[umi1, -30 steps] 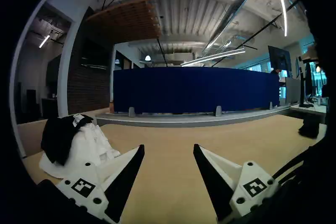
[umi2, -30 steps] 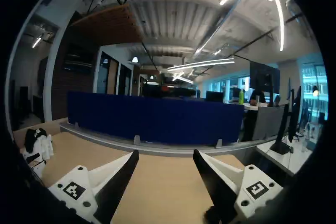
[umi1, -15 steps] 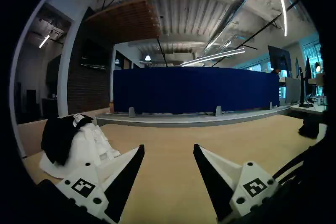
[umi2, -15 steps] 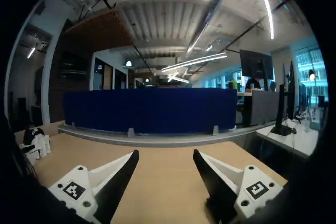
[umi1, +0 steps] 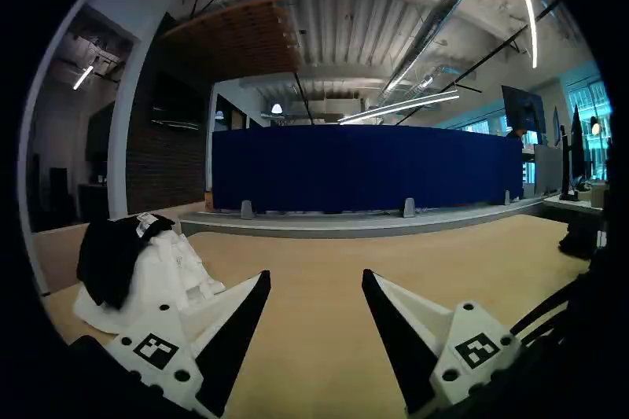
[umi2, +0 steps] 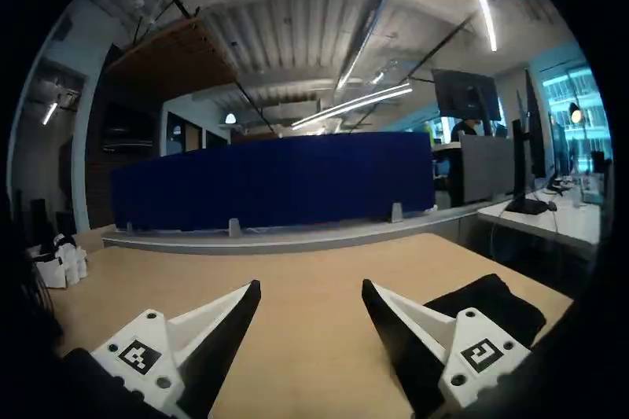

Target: Fold towel

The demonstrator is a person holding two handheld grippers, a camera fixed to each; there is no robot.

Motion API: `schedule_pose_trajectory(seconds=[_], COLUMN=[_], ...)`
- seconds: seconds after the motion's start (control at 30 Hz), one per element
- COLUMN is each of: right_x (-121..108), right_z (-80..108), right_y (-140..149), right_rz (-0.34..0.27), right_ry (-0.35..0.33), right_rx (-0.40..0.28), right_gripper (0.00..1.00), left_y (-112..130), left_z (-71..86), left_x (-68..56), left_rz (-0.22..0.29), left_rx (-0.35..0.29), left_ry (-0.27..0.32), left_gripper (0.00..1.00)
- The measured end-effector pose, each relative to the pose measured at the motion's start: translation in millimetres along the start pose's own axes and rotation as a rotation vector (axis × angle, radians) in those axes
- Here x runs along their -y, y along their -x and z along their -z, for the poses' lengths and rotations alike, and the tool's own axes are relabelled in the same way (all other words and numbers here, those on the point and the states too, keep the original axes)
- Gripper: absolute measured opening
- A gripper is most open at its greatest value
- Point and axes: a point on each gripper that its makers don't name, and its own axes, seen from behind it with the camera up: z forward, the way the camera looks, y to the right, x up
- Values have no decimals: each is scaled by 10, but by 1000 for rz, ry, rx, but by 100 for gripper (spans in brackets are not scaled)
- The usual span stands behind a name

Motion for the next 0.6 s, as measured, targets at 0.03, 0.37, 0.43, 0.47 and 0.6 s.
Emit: schedule_pose_trajectory(seconds=[0.03,0.37,0.43,0.47,0.6], right_x=[16,145,149,148,152], right_z=[-6,7,-1,-6,-26], right_y=[18,135,157,165,195], right_rz=[-2,-8,-10,-12,-14], right_ry=[-6,-35,-32,-30,-25], right_rx=[-2,-9,-8,-8,-8], right_gripper=[100,100,100,100,100], left_y=[0,2,2,2,0], left_z=[-1,1,4,5,9], left_x=[1,-2,-3,-4,-5], left_rz=[0,0,0,0,0], left_rx=[0,0,0,0,0], left_ry=[0,0,0,0,0], left_gripper=[86,86,86,86,86])
